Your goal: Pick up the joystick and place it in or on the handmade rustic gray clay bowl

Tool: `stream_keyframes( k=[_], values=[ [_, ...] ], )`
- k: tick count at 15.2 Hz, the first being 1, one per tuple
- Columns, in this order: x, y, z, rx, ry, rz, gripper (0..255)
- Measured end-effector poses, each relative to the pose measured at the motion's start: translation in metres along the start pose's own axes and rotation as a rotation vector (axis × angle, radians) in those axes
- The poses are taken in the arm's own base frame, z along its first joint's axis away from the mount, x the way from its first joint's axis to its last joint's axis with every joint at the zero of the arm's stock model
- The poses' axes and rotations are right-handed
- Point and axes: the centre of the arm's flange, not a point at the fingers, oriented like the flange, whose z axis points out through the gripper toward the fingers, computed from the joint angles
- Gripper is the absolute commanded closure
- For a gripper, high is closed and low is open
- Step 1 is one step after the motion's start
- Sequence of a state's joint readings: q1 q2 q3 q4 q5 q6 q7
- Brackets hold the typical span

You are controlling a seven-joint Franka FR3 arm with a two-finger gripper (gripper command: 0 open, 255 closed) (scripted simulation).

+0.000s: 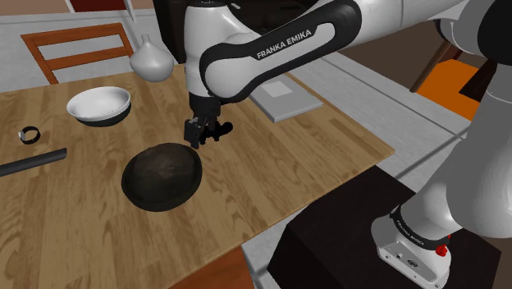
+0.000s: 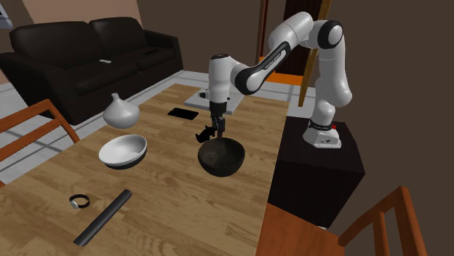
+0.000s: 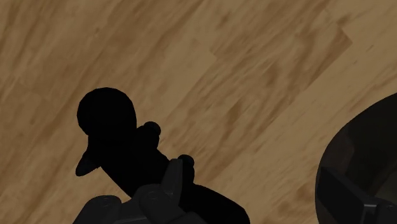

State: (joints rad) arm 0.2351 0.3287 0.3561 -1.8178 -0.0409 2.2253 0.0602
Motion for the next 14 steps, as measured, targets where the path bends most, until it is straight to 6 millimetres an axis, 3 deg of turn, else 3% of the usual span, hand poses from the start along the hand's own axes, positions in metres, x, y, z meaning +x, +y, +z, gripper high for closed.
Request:
stream_keyframes(
  k=[1,2,11,12,14],
  values=[
    [0.0000,0.0000,0.0001,0.000,0.000,0.000,0],
    [0.0000,0.0000,0.0001,0.000,0.000,0.000,255],
    [0.0000,0.0000,0.0001,0.000,0.000,0.000,255],
    [0.0000,0.0000,0.0001,0.000,0.000,0.000,0],
    [0.0032,0.0066,0.0006,0.003,-0.007,-0.032,0]
  ],
)
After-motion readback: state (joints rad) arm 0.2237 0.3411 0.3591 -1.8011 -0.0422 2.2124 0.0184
